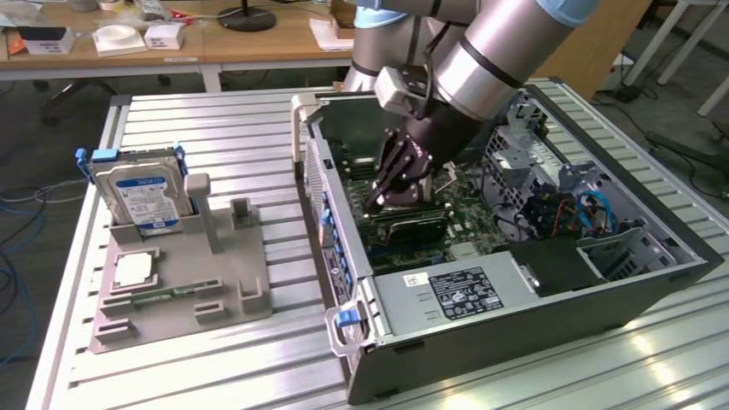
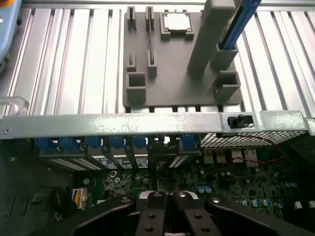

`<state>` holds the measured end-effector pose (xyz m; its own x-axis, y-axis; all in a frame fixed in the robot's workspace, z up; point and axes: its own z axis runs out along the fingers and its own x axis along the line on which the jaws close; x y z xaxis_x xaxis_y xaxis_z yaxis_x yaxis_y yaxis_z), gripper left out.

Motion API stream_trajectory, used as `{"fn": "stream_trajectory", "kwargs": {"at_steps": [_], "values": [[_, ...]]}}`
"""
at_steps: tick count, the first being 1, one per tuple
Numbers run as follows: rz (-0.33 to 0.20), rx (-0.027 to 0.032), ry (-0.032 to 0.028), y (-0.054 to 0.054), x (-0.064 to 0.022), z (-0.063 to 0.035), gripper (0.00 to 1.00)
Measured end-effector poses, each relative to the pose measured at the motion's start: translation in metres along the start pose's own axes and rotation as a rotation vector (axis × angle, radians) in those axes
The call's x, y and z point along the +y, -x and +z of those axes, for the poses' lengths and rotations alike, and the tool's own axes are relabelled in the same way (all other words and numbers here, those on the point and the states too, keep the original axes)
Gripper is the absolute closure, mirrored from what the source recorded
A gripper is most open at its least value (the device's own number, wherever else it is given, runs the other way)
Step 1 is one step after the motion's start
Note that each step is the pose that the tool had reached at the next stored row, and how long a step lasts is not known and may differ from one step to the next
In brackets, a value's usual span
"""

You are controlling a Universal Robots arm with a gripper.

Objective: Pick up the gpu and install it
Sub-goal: 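Insert the gpu into the slot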

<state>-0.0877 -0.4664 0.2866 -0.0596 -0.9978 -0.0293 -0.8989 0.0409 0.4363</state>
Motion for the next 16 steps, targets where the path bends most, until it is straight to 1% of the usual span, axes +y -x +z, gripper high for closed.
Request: {"fn": "stream_trajectory", "kwargs": {"at_steps": [1, 2, 3, 4, 5, 7, 8, 9, 10, 14, 16], "values": [[0.000, 0.0007, 0.0123, 0.0000, -0.0008, -0.0004, 0.90], [0.001, 0.0012, 0.0187, 0.0001, -0.0013, -0.0007, 0.90], [0.001, 0.0014, 0.0203, 0.0000, -0.0013, -0.0009, 0.90], [0.001, 0.0012, 0.0251, 0.0002, -0.0025, -0.0013, 0.90], [0.001, 0.0014, 0.0399, 0.0003, -0.0042, -0.0020, 0.90], [0.003, 0.0028, 0.0764, 0.0004, -0.0060, -0.0027, 0.90], [0.004, 0.0034, 0.0884, 0.0004, -0.0062, -0.0025, 0.90], [0.004, 0.0037, 0.0950, 0.0003, -0.0065, -0.0020, 0.90], [0.005, 0.0038, 0.0982, 0.0003, -0.0069, -0.0008, 0.90], [0.005, 0.0040, 0.1038, 0.0001, -0.0091, 0.0057, 0.90], [0.005, 0.0043, 0.1069, 0.0000, -0.0089, 0.0065, 0.90]]}}
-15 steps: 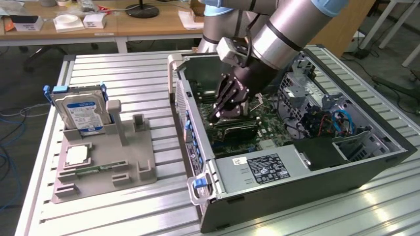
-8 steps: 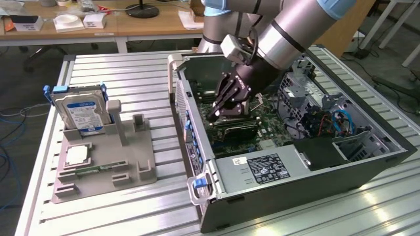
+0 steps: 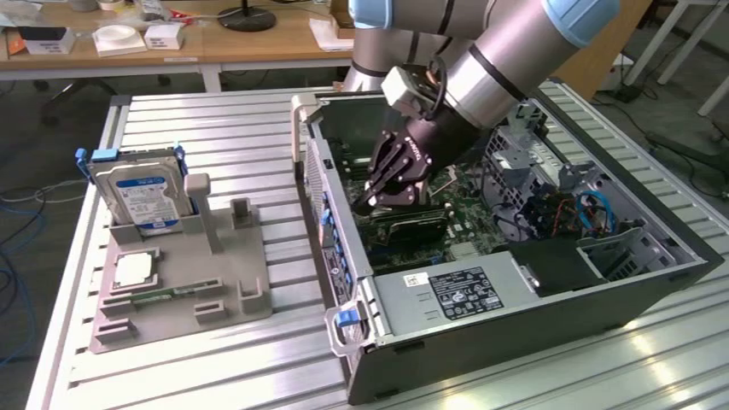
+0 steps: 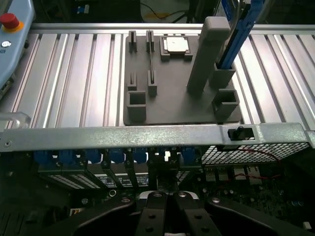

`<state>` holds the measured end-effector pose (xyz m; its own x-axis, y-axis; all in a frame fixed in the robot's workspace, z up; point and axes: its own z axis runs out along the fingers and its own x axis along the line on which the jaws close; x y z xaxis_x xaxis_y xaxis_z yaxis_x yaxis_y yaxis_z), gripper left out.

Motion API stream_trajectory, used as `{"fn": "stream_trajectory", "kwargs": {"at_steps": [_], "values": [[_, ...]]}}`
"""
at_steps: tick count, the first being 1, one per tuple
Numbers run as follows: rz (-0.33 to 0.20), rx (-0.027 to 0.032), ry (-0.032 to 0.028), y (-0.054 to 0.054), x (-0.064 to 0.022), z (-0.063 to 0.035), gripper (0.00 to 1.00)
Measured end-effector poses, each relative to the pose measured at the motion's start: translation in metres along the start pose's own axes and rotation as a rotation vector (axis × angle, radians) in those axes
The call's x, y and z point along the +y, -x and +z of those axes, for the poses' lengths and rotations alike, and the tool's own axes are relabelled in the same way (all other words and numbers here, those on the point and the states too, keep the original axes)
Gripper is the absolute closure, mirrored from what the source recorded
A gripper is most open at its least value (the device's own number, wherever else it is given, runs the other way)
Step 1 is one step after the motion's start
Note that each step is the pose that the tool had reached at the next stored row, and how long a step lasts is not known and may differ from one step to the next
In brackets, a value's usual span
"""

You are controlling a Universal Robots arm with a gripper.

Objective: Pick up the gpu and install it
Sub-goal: 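Insert the gpu into the slot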

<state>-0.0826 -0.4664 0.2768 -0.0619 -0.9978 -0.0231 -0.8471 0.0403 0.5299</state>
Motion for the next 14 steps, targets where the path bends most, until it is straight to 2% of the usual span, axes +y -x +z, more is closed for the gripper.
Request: {"fn": "stream_trajectory", "kwargs": {"at_steps": [2, 6, 14], "values": [[0.000, 0.0002, 0.0084, 0.0001, 0.0001, 0.0001, 0.90], [0.001, 0.0003, 0.0151, 0.0002, 0.0000, 0.0005, 0.90], [0.001, 0.0005, 0.0172, -0.0001, 0.0004, 0.0062, 0.90]]}}
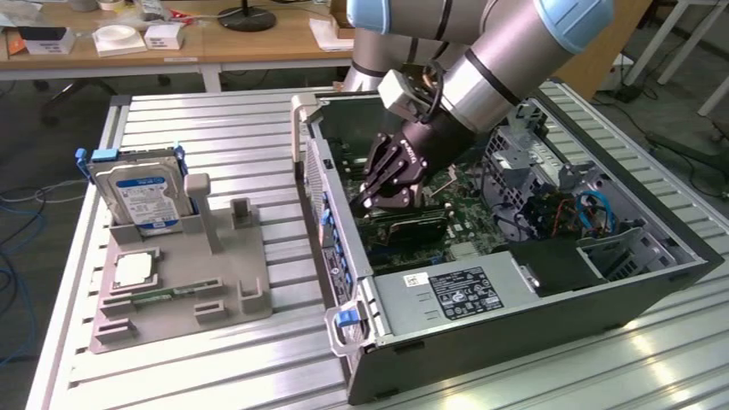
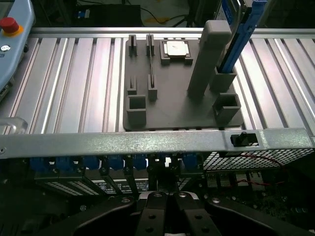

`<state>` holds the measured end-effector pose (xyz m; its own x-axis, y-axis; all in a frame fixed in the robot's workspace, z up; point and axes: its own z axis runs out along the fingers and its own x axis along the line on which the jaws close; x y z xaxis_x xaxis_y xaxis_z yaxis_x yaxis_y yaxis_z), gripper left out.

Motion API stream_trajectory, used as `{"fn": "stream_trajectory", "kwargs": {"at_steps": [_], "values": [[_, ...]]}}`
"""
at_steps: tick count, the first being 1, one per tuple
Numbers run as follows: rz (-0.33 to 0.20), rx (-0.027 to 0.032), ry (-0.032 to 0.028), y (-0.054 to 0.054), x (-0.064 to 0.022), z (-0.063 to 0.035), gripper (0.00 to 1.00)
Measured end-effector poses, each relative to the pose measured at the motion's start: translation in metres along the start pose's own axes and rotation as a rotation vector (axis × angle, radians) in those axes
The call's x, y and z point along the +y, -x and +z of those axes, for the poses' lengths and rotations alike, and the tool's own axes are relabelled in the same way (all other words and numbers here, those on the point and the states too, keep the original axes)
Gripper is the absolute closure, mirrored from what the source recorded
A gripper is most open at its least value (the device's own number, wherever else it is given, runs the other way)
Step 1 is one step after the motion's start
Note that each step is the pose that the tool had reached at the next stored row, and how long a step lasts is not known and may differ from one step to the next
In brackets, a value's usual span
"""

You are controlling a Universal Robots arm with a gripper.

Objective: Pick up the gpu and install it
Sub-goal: 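Insert the gpu into the slot, then press down on the gpu until it lock into place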

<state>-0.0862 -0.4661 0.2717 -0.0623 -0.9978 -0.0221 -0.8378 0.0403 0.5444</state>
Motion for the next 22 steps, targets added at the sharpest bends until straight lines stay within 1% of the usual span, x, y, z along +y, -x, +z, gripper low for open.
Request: {"fn": "stream_trajectory", "kwargs": {"at_steps": [5, 10, 13, 15, 17, 20, 22], "values": [[0.000, -0.0001, 0.0012, 0.000, -0.0005, 0.0025, 0.90], [0.000, 0.0010, 0.0029, 0.000, -0.0009, 0.0053, 0.90], [0.000, 0.0005, 0.0030, 0.000, -0.0021, 0.0072, 0.90], [-0.001, -0.0022, 0.0018, 0.001, -0.0046, 0.0112, 0.90], [0.000, -0.0001, 0.0028, 0.001, -0.0056, 0.0128, 0.90], [0.000, -0.0011, 0.0036, 0.001, -0.0083, 0.0135, 0.90], [0.000, -0.0009, 0.0034, 0.001, -0.0131, 0.0114, 0.90]]}}
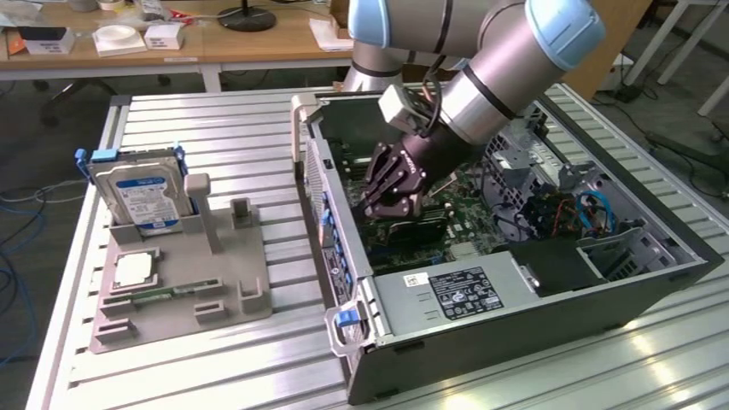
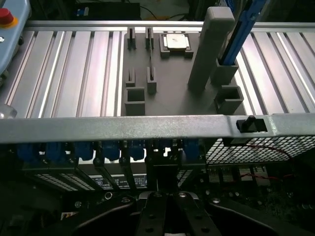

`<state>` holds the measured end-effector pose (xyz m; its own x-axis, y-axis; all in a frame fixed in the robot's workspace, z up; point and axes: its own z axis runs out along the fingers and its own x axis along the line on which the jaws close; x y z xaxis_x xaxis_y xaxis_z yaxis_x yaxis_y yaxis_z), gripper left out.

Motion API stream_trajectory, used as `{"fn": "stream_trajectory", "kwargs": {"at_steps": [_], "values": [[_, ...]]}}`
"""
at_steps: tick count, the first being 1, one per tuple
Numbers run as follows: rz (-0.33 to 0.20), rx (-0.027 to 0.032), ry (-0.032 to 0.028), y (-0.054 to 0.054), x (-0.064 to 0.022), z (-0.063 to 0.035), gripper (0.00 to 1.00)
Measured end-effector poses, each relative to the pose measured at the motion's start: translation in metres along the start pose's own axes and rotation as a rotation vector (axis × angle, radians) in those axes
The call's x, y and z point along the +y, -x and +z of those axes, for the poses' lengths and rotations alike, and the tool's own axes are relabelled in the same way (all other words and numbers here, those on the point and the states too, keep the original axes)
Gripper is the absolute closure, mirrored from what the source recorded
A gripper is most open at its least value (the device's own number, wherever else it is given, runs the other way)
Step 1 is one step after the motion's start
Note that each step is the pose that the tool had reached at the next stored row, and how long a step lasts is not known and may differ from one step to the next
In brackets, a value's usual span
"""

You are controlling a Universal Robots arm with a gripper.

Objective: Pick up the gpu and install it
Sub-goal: 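Press down on the gpu until it lock into place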

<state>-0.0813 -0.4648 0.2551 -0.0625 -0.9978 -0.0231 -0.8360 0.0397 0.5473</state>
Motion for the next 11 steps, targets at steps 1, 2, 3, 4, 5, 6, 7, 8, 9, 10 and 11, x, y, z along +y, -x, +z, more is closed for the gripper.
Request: {"fn": "stream_trajectory", "kwargs": {"at_steps": [1, 2, 3, 4, 5, 6, 7, 8, 9, 10, 11], "values": [[0.000, -0.0001, 0.0000, 0.0004, -0.0022, -0.0009, 0.90], [0.000, -0.0001, -0.0001, 0.0008, -0.0041, -0.0019, 0.90], [0.000, -0.0001, -0.0001, 0.0012, -0.0058, -0.0026, 0.90], [0.000, -0.0001, -0.0001, 0.0014, -0.0064, -0.0027, 0.90], [0.000, -0.0001, -0.0002, 0.0014, -0.0064, -0.0027, 0.90], [0.000, -0.0003, -0.0012, 0.0015, -0.0062, -0.0026, 0.90], [0.000, 0.0000, -0.0053, 0.0015, -0.0058, -0.0024, 0.90], [-0.001, -0.0003, -0.0184, 0.0015, -0.0053, -0.0021, 0.90], [-0.002, -0.0009, -0.0365, 0.0015, -0.0048, -0.0017, 0.90], [-0.003, -0.0016, -0.0542, 0.0016, -0.0043, -0.0014, 0.90], [-0.004, -0.0025, -0.0729, 0.0018, -0.0040, -0.0011, 0.90]]}}
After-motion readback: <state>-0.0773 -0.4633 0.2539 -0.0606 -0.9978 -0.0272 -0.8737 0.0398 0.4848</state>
